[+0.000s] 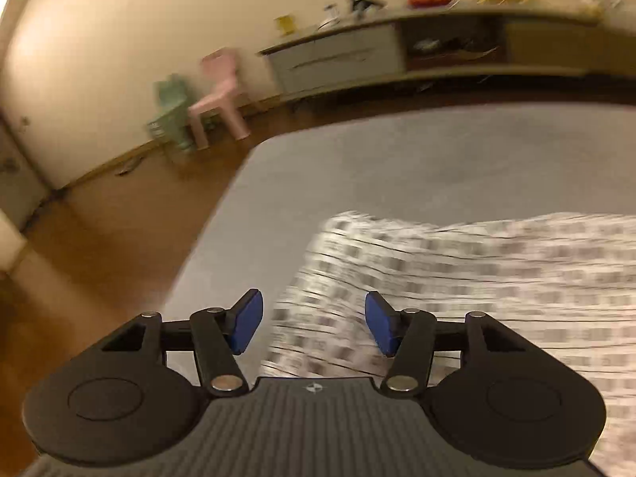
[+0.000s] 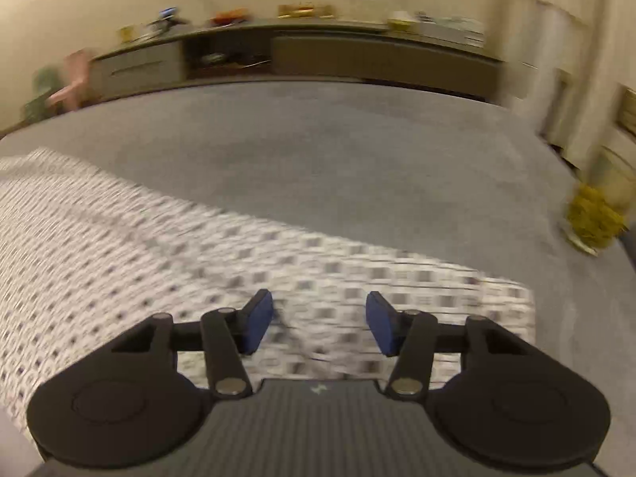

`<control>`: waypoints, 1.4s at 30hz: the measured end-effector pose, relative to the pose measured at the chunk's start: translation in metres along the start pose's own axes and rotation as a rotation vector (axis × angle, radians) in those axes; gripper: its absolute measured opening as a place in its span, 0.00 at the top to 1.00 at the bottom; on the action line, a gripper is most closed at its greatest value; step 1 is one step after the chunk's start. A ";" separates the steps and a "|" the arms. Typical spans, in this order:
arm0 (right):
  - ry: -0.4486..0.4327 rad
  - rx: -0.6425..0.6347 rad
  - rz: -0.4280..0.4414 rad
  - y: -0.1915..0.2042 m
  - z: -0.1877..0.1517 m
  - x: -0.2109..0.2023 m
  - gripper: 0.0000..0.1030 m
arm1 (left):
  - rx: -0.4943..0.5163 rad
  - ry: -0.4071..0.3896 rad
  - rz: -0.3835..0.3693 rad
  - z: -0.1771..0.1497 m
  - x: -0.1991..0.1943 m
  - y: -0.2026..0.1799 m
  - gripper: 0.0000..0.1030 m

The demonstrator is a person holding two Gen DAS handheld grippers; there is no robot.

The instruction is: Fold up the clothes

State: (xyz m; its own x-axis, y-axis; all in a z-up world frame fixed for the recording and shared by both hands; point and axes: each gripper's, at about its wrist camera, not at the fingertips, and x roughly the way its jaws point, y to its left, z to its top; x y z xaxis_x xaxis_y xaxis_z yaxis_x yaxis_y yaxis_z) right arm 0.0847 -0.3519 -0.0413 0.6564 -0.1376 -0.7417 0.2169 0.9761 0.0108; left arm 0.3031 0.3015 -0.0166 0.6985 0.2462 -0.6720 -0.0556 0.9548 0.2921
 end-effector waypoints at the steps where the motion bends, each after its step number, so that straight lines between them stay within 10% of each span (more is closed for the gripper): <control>1: -0.007 0.051 -0.024 -0.011 0.002 -0.003 0.53 | -0.010 -0.020 -0.068 0.001 -0.015 -0.005 0.41; 4: -0.013 0.166 0.010 -0.038 -0.003 -0.014 0.53 | 0.033 -0.016 -0.251 -0.009 -0.038 -0.034 0.41; 8: 0.039 0.056 0.002 -0.031 -0.012 -0.004 0.58 | 0.117 0.021 -0.265 -0.029 -0.041 -0.059 0.41; 12: 0.019 0.040 -0.039 -0.029 -0.004 0.007 0.58 | -0.010 0.057 -0.289 -0.050 -0.042 -0.040 0.35; 19: -0.024 0.134 -0.084 -0.070 -0.014 -0.005 0.67 | 0.090 0.063 0.044 -0.055 -0.048 -0.034 0.32; 23: -0.064 0.369 -0.077 -0.131 -0.042 -0.055 0.53 | 0.078 0.019 0.062 -0.044 -0.072 -0.031 0.36; 27: 0.009 0.463 -0.018 -0.148 -0.091 -0.080 0.53 | -0.042 -0.103 -0.167 -0.014 -0.125 -0.048 0.35; 35: 0.060 0.229 -0.091 -0.093 -0.105 -0.086 0.51 | 0.068 -0.218 -0.658 0.002 -0.230 -0.201 0.32; 38: 0.055 0.077 -0.085 -0.074 -0.104 -0.089 0.83 | 0.123 -0.136 -0.859 -0.006 -0.248 -0.283 0.32; 42: -0.010 -0.176 -0.201 -0.036 -0.112 -0.094 0.88 | 0.217 -0.068 -1.041 -0.011 -0.277 -0.398 0.31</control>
State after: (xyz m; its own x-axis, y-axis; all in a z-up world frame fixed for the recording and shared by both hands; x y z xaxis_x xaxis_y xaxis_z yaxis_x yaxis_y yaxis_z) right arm -0.0653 -0.3550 -0.0469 0.6200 -0.3329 -0.7105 0.2151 0.9429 -0.2542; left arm 0.1244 -0.1452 0.0456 0.3679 -0.6904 -0.6229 0.7155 0.6380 -0.2845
